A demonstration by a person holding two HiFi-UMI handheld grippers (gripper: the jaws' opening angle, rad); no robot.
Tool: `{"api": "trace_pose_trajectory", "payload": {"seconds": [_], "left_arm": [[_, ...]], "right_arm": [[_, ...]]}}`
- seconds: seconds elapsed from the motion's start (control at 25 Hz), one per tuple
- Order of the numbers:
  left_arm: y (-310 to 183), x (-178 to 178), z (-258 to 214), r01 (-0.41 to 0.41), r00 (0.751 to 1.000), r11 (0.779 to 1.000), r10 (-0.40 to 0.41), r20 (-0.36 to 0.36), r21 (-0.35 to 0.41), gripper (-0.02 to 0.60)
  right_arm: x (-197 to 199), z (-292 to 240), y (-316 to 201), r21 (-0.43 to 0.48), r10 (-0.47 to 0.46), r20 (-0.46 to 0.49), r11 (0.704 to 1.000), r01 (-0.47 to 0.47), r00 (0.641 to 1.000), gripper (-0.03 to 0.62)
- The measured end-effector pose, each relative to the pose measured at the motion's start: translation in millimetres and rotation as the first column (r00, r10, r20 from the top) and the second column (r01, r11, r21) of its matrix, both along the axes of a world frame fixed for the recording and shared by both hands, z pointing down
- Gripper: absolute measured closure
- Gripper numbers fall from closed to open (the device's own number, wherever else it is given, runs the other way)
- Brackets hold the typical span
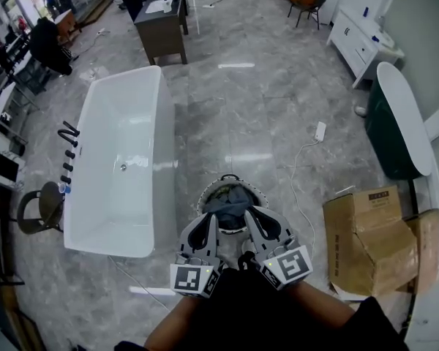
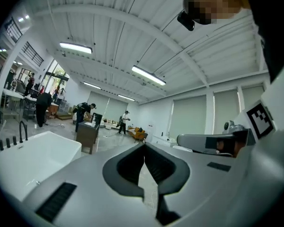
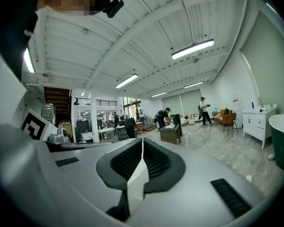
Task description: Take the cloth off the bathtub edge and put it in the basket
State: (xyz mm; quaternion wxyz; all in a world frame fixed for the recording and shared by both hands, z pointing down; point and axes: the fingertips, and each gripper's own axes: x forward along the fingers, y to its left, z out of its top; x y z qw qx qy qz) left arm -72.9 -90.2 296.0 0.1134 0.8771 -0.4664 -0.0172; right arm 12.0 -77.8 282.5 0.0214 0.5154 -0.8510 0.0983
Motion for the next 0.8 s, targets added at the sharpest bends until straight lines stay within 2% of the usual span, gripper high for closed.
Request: {"api": "trace_pose_trajectory", "payload": {"seconds": [0.16,0.32,0.52,0.8], "left_arm": [[6,-5,-1,0.011,1.000,1.000,-0.012,0.028,0.014,0.566],[2,-9,2,0.023,0.998,1.000,-0.024,0.062,0.006,0.566],[-2,-8,0,0.033,0.999,0.999,-0.034,0.028,0.014,0.566],[-6,-9,-2,0.033,0.999,0.999,-0.033,0.036,0.019,0.566]], "right_arm": [[8,-1,5,0.015,0.040,0.002,0.999,-0.040,0.999,0.560],[12,-4,3,0.032,0.043,-0.022,0.999,-0.042,0.999,0.560],[17,-4,6,0.037,0.048,-0.035,0.998,-0.046,0.998,0.560],[16,-1,3,0.035,0.048,-0.050,0.998,-0.046,0.998,0.562]]}}
